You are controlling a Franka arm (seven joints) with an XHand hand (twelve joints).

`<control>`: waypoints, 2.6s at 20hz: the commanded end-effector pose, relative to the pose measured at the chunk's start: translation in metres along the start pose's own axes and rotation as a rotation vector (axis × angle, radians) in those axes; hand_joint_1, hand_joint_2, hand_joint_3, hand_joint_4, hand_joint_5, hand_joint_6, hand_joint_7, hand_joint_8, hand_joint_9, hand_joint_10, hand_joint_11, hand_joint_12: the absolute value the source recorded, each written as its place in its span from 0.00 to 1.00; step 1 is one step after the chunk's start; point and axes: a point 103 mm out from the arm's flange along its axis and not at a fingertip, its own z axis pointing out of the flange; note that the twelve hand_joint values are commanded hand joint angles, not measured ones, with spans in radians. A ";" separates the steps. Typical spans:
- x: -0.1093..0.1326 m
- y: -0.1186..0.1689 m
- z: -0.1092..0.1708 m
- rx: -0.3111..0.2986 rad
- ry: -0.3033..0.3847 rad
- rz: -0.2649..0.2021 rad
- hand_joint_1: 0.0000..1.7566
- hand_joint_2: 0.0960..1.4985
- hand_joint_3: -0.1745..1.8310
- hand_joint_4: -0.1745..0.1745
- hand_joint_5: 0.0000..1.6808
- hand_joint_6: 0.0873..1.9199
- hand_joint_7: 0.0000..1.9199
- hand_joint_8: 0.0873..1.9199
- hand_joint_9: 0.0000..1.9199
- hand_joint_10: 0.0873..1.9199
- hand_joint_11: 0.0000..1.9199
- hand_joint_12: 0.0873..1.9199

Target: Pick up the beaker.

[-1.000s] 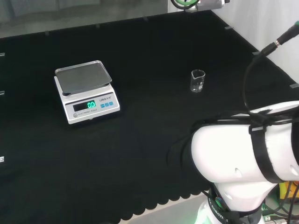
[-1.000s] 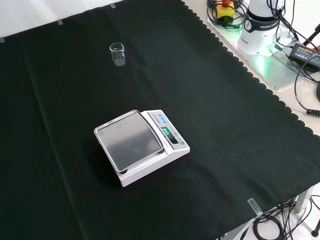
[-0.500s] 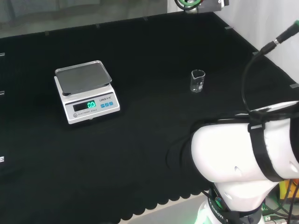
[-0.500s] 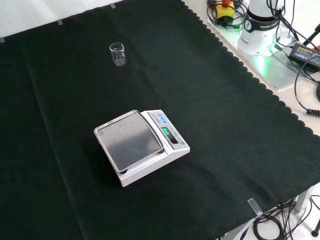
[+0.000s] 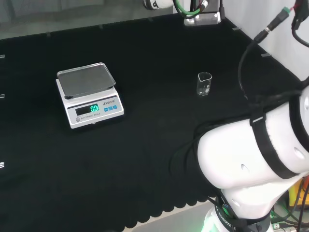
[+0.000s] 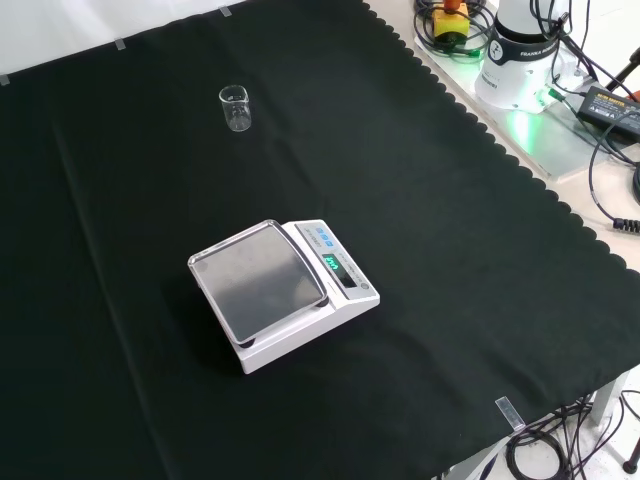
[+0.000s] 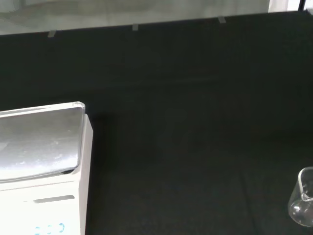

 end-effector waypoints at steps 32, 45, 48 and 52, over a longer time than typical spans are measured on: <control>-0.092 0.100 0.164 0.231 0.077 0.239 0.16 0.65 0.07 0.24 0.01 0.00 0.00 0.29 0.00 0.25 0.00 0.77; -0.128 0.091 0.206 0.290 0.116 0.321 0.17 0.65 0.07 0.24 0.01 0.00 0.00 0.30 0.00 0.26 0.00 0.76; -0.136 0.089 0.212 0.300 0.123 0.338 0.17 0.65 0.07 0.24 0.01 0.00 0.00 0.30 0.00 0.26 0.00 0.76; -0.142 0.088 0.221 0.315 0.131 0.349 0.17 0.65 0.07 0.23 0.01 0.00 0.00 0.30 0.00 0.26 0.00 0.76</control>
